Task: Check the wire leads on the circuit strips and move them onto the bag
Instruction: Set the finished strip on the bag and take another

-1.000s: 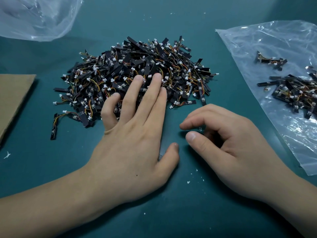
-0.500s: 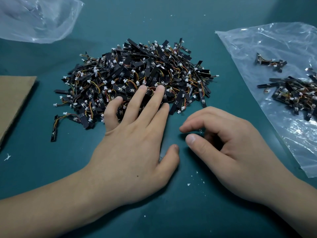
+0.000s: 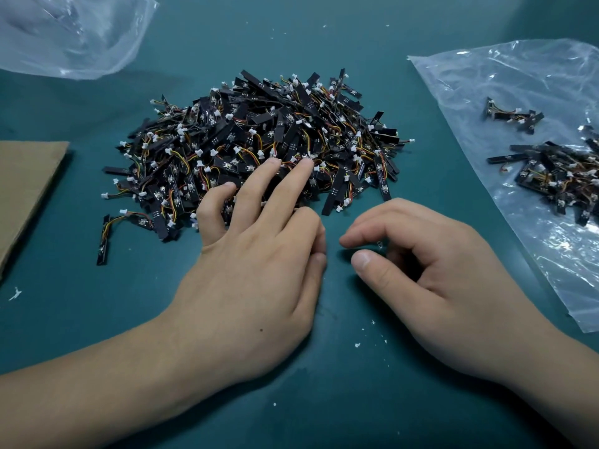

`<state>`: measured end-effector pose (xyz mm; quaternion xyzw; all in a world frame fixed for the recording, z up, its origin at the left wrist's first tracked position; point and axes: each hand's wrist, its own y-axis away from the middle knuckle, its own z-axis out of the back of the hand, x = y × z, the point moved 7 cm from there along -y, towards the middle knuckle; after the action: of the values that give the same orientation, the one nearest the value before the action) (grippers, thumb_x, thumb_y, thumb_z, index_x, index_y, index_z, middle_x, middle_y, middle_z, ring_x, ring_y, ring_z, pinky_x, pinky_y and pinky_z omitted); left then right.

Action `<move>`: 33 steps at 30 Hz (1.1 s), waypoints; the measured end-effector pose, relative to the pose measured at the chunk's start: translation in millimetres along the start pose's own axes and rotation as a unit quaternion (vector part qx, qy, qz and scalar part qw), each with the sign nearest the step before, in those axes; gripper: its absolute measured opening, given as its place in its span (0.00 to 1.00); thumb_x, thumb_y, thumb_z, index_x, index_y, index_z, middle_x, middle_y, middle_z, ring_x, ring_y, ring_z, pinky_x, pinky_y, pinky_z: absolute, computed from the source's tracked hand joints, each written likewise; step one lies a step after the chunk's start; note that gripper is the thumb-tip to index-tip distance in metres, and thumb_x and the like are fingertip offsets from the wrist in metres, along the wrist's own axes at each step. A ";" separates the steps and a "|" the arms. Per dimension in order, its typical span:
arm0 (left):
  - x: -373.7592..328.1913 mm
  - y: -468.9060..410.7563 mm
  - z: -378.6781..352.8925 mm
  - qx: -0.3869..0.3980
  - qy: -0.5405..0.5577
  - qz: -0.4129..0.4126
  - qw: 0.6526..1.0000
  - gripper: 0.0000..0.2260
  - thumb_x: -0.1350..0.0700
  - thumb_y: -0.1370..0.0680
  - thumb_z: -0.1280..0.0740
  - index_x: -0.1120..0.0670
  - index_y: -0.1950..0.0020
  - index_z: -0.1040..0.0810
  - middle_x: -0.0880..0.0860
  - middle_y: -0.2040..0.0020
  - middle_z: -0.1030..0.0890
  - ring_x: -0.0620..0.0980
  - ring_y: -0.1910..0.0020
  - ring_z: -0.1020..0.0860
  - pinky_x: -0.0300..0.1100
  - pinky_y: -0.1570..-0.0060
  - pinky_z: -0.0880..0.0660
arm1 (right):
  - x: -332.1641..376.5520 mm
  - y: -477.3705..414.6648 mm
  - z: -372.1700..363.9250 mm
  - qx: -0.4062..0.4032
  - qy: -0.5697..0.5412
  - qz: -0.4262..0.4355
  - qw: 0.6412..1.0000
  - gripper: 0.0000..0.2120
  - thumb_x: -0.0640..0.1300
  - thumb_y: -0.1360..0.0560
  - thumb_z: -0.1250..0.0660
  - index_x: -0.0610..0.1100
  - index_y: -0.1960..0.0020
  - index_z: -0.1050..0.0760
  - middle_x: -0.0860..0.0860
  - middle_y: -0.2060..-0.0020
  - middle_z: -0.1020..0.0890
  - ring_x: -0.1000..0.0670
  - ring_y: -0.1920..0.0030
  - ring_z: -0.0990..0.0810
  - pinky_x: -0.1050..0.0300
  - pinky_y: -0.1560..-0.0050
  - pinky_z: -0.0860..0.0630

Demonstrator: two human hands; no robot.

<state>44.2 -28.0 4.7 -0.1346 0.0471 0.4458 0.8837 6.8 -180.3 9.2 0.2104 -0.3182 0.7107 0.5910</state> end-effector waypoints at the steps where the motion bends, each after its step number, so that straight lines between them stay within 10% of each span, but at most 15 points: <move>1: 0.0 0.2 -0.1 -0.002 0.001 -0.002 1.000 0.01 0.49 0.22 0.41 0.44 0.53 0.32 0.50 0.19 0.42 0.55 0.20 0.47 0.59 0.29 0.46 | -0.1 0.0 0.0 0.000 0.000 0.000 1.000 0.06 0.50 0.22 0.33 0.55 0.47 0.19 0.60 0.49 0.19 0.51 0.62 0.22 0.51 0.57 0.24; 7: 0.4 -2.2 4.6 -0.022 0.040 0.000 0.999 0.04 0.46 0.25 0.35 0.43 0.56 0.28 0.45 0.21 0.37 0.52 0.22 0.42 0.51 0.36 0.47 | 0.2 0.0 0.3 -0.003 0.004 0.002 1.000 0.05 0.50 0.22 0.33 0.55 0.47 0.19 0.59 0.49 0.19 0.51 0.61 0.22 0.49 0.57 0.24; 16: 3.4 -1.1 9.8 -0.058 0.042 0.013 0.997 0.09 0.51 0.23 0.37 0.42 0.43 0.28 0.36 0.54 0.28 0.46 0.50 0.33 0.46 0.50 0.44 | 1.1 0.1 0.9 0.000 0.010 -0.001 1.000 0.05 0.51 0.22 0.33 0.56 0.48 0.20 0.59 0.49 0.19 0.52 0.61 0.22 0.52 0.58 0.25; 27: -10.0 -0.3 28.0 -0.147 0.363 -0.215 0.895 0.04 0.61 0.20 0.31 0.54 0.53 0.19 0.48 0.52 0.21 0.45 0.51 0.20 0.41 0.51 0.25 | 5.8 -0.1 -0.9 0.032 0.009 0.024 0.999 0.13 0.54 0.24 0.30 0.55 0.40 0.20 0.65 0.55 0.23 0.52 0.62 0.23 0.58 0.60 0.30; 33: -10.1 -2.5 26.2 -0.139 0.405 -0.196 0.882 0.06 0.65 0.24 0.26 0.56 0.53 0.20 0.51 0.52 0.20 0.50 0.51 0.18 0.46 0.53 0.21 | 3.6 -0.6 -0.2 0.028 -0.022 0.027 0.999 0.05 0.50 0.20 0.32 0.54 0.48 0.17 0.59 0.57 0.17 0.51 0.55 0.18 0.47 0.56 0.23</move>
<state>39.3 -30.0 32.3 -0.4310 0.3108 0.1720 0.8295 6.6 -177.6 11.6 0.2341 -0.3168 0.7302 0.5583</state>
